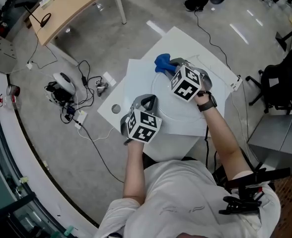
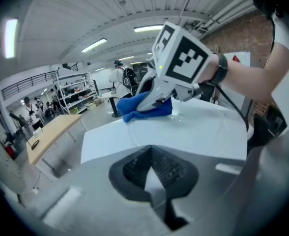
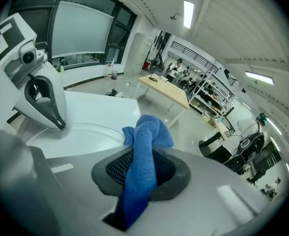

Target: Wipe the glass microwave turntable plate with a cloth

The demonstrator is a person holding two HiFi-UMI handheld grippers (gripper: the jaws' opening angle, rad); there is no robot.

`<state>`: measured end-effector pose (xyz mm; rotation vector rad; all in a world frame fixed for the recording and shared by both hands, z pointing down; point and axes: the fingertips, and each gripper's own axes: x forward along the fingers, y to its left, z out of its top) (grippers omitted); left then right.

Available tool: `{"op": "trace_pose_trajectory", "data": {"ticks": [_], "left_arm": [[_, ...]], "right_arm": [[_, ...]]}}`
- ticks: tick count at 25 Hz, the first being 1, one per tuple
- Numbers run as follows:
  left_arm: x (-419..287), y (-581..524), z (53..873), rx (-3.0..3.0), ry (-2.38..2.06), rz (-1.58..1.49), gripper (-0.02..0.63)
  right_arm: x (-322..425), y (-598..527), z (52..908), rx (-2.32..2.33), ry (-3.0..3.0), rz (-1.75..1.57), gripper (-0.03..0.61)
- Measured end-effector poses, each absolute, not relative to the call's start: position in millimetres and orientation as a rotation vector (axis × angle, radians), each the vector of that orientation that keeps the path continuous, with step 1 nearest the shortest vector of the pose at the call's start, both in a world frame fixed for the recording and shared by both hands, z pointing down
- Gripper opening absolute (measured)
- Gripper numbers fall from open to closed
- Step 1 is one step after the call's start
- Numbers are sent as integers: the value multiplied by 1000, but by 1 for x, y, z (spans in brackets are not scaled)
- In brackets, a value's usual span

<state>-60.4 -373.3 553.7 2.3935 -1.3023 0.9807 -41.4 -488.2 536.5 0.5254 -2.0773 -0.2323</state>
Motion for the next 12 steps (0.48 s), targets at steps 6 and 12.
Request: {"op": "trace_pose_trajectory", "data": {"ticks": [6,12], "left_arm": [[-65,-377,555,2390,-1326,1071,0],[-63,-383,558,2389,-1385,1179,0]], "right_arm": [[20,-526,531,652,-1985,-225,63],[93,-521,525,732,-1886,-226,63]]}}
